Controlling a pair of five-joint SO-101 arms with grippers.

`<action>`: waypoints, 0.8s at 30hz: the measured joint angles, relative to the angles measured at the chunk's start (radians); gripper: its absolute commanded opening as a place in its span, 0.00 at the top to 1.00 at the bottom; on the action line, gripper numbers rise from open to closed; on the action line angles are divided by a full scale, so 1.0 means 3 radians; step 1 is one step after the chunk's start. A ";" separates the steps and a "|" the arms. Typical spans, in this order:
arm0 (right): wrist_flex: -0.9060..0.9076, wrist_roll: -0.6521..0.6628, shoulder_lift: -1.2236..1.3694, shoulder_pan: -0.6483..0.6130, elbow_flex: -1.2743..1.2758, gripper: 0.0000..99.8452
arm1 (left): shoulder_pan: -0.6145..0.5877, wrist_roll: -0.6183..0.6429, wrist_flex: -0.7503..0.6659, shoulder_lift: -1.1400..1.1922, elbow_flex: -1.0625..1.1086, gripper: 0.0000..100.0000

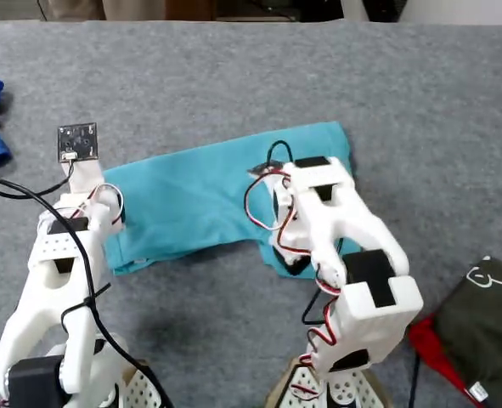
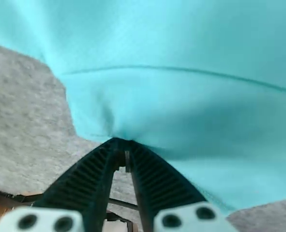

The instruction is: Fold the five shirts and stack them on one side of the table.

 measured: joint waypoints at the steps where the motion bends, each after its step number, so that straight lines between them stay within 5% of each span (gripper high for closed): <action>1: 0.0031 -0.0005 -0.0015 0.0031 -0.0066 1.00 | -0.0020 0.0072 0.0041 0.0000 -0.0036 0.98; 11: 0.0113 -0.0015 -0.0046 0.0353 -0.1933 1.00 | 0.0082 0.0604 0.0358 0.0440 -0.0716 0.98; 24: -0.0015 -0.0189 0.2353 0.0353 -0.4327 1.00 | 0.0051 0.0634 0.0348 0.1417 -0.1325 0.98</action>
